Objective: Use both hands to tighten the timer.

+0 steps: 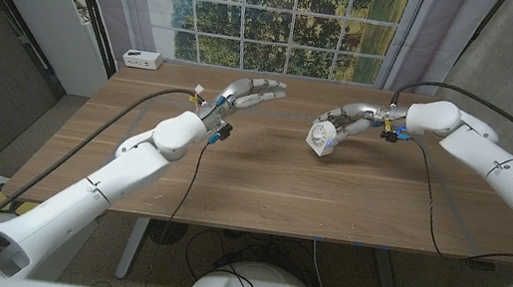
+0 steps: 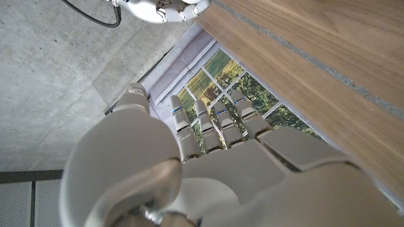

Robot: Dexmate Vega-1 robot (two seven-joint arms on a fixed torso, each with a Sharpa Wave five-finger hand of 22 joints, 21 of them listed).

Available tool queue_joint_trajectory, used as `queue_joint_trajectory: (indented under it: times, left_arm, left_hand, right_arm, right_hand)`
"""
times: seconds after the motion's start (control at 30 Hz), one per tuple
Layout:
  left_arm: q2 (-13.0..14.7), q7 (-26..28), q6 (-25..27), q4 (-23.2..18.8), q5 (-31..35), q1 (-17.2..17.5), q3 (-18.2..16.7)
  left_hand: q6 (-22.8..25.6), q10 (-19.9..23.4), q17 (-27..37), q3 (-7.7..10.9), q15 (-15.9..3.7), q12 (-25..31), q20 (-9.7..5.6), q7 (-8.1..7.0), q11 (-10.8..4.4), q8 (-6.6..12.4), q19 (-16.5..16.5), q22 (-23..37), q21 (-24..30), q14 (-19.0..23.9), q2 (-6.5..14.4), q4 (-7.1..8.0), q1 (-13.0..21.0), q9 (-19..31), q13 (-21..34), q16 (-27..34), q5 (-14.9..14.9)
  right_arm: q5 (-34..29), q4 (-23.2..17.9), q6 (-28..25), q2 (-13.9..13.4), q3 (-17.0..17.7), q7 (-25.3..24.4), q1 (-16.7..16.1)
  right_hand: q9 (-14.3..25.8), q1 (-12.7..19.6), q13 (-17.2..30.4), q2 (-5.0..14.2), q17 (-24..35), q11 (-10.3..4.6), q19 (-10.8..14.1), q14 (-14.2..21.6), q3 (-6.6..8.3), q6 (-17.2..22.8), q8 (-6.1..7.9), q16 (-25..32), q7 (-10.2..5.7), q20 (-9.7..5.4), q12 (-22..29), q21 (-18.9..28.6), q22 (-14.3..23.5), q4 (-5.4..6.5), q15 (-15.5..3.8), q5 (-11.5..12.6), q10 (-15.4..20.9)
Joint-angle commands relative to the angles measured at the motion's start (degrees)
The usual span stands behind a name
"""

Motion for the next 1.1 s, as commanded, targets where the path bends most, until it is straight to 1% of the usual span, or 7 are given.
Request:
queue_joint_trajectory:
  times: [0.03, 0.2, 0.27, 0.37, 0.43, 0.87, 1.1]
  left_arm:
    - [-0.8, 4.1, -1.6, 1.6, -3.6, 3.2, 0.1]
    - [-0.7, 5.6, -0.2, 1.5, -4.7, 4.1, 0.0]
    - [-0.5, 6.7, 2.2, 0.8, -5.2, 4.3, 0.0]
    - [-1.5, 7.1, 2.0, 2.3, -6.7, 4.4, 0.0]
    - [-1.6, 7.0, 2.0, 3.1, -7.0, 4.0, 0.3]
    - [-2.3, 6.7, 1.3, 6.7, -7.4, 2.0, 1.8]
    - [-2.7, 6.9, 0.7, 8.2, -7.2, 1.0, 2.2]
  left_hand:
    - [-0.6, 0.5, 0.2, -0.73, -1.22, 0.0, 0.08, 0.43, -0.06, -0.06, -0.2, 0.3, 0.1, 0.3, 0.6, 1.00, -2.3, 0.1, 0.2, 0.1, -0.4]
    - [-1.0, 0.8, 0.3, -0.94, -1.01, 0.1, 0.08, 0.92, 0.14, -0.10, -0.2, 0.3, 0.1, 0.5, 1.3, 1.83, -3.6, 0.0, 0.2, 0.2, -0.7]
    - [-1.7, 0.7, 0.3, -1.02, -0.87, 0.0, 0.15, 1.48, 0.30, -0.32, -0.1, 0.3, 0.1, 0.5, 1.6, 2.12, -4.1, 0.0, 0.2, 0.2, -0.8]
    - [-2.5, 0.6, 0.4, -0.97, -0.26, -0.1, 0.50, 2.21, 0.51, -0.44, -0.6, 0.3, 0.0, -0.1, 2.6, 2.86, -5.2, -0.1, 0.2, 0.0, -0.9]
    - [-2.7, 0.5, 0.4, -0.95, -0.16, -0.1, 0.50, 2.33, 0.53, -0.49, -0.7, 0.3, -0.1, -0.2, 2.8, 2.95, -5.3, -0.2, 0.2, -0.1, -1.0]
    - [-3.0, 0.3, 0.3, -0.81, -0.18, -0.3, 0.65, 2.21, 0.93, -0.34, -1.0, 0.3, -0.2, -0.7, 3.5, 3.19, -5.9, -0.3, 0.2, -0.3, -1.1]
    - [-3.0, 0.2, 0.3, -0.70, -0.07, -0.3, 0.51, 2.30, 0.99, -0.25, -1.1, 0.3, -0.2, -0.8, 3.7, 3.19, -6.0, -0.4, 0.1, -0.4, -1.2]
  right_arm:
    - [-8.0, -2.5, 3.4, -1.1, -0.1, -6.5, -2.4]
    - [-9.6, -1.8, 3.9, -0.8, -0.2, -7.0, -2.3]
    - [-9.9, -1.6, 3.9, -0.8, -0.4, -6.8, -2.2]
    - [-10.4, -0.5, 5.2, -0.4, -0.7, -6.4, -1.7]
    - [-11.1, 0.1, 5.9, -0.3, -1.0, -6.4, -1.5]
    - [-16.2, 2.7, 7.3, 1.0, -3.3, -6.4, 0.3]
    - [-17.0, 5.1, 8.1, 2.1, -4.3, -5.6, 1.8]
  right_hand:
    - [0.3, -2.0, 4.3, 3.12, -0.1, -0.49, -0.3, 0.0, 0.33, 0.5, 0.09, -0.4, -0.11, -3.46, 0.0, -0.3, 0.1, 0.13, -10.57, 0.3, 0.7]
    - [0.3, -2.0, 4.3, 3.14, -0.1, -0.44, -0.3, 0.1, 0.33, 0.6, 0.03, -0.4, -0.34, -3.48, -0.1, -0.3, 0.1, 0.07, -10.56, 0.3, 0.8]
    - [0.3, -1.9, 4.4, 3.17, -0.2, -0.54, -0.4, 0.1, 0.34, 0.6, -0.02, -0.4, -0.42, -3.47, -0.1, -0.4, 0.1, 0.05, -10.60, 0.3, 0.8]
    - [0.3, -1.9, 4.4, 3.11, -0.2, -0.44, -0.6, -0.1, 0.32, 0.7, -0.07, -0.5, -0.43, -3.44, -0.2, -0.5, 0.1, 0.00, -10.59, 0.2, 0.8]
    - [0.3, -1.9, 4.4, 3.11, -0.2, -0.96, -0.7, -0.2, 0.32, 0.7, -0.11, -0.6, -0.43, -3.46, -0.4, -0.5, 0.1, -0.01, -10.56, 0.2, 0.6]
    - [0.2, -1.5, 4.5, 3.31, -0.1, -1.45, -1.3, -0.9, 0.48, 0.8, -0.33, -0.8, -0.49, -3.83, -0.7, -0.9, 0.1, -0.20, -10.68, 0.2, 0.4]
    - [0.2, -1.1, 4.5, 3.30, 0.0, -1.52, -1.7, -1.3, 0.56, 0.7, -0.57, -0.9, -0.50, -3.64, -1.0, -1.1, 0.1, -0.34, -10.67, 0.1, -0.1]
